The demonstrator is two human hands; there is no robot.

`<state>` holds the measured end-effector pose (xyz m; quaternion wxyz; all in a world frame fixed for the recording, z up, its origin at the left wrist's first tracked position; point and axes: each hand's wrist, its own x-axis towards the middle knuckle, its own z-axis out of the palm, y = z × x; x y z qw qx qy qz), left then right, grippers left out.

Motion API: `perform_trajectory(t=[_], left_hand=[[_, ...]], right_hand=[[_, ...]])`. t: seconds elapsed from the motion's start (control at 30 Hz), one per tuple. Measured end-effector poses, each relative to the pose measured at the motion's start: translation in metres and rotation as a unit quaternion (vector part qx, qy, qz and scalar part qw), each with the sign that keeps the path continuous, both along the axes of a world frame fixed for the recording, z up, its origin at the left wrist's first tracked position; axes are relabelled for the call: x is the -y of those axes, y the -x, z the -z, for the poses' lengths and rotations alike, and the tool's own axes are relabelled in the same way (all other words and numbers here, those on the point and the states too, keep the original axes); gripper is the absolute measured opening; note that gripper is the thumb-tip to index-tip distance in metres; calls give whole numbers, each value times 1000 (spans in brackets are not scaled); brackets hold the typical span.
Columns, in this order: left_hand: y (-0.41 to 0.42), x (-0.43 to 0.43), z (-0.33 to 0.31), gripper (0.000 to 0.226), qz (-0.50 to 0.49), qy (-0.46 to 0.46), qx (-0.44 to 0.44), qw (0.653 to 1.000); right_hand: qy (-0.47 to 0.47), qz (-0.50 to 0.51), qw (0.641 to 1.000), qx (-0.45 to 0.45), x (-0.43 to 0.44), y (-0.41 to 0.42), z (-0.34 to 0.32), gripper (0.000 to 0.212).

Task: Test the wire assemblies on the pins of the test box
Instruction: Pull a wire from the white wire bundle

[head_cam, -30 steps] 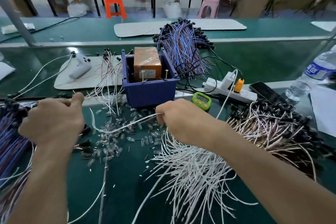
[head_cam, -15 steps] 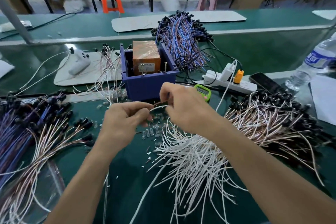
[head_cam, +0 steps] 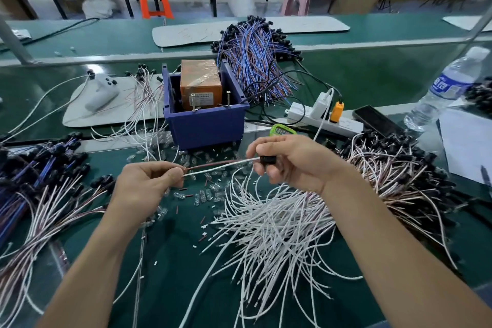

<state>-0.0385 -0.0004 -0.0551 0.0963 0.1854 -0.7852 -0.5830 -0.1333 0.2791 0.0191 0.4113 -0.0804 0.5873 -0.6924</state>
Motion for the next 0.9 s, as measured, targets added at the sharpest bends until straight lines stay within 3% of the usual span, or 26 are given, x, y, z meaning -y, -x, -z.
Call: perform_trajectory(t=[0.1, 0.27, 0.5, 0.67, 0.77, 0.9], left_hand=[[1, -3, 5, 14, 4, 34, 13, 999], [0, -7, 7, 14, -5, 58, 27, 998], [-10, -12, -25, 14, 34, 90, 30, 995], [-14, -48, -71, 21, 156, 208, 34, 965], [-8, -85, -88, 17, 199, 242, -20, 950], [5, -133, -83, 13, 195, 364, -116, 903]], right_hand=[[75, -22, 995, 69, 1, -7, 9, 22], [129, -23, 986, 99, 6, -9, 16, 25], [239, 82, 961, 114, -8, -9, 26, 25], [123, 358, 925, 15, -35, -11, 29, 20], [43, 437, 893, -97, -74, -10, 23, 24], [-73, 526, 831, -163, -135, 0, 11, 18]])
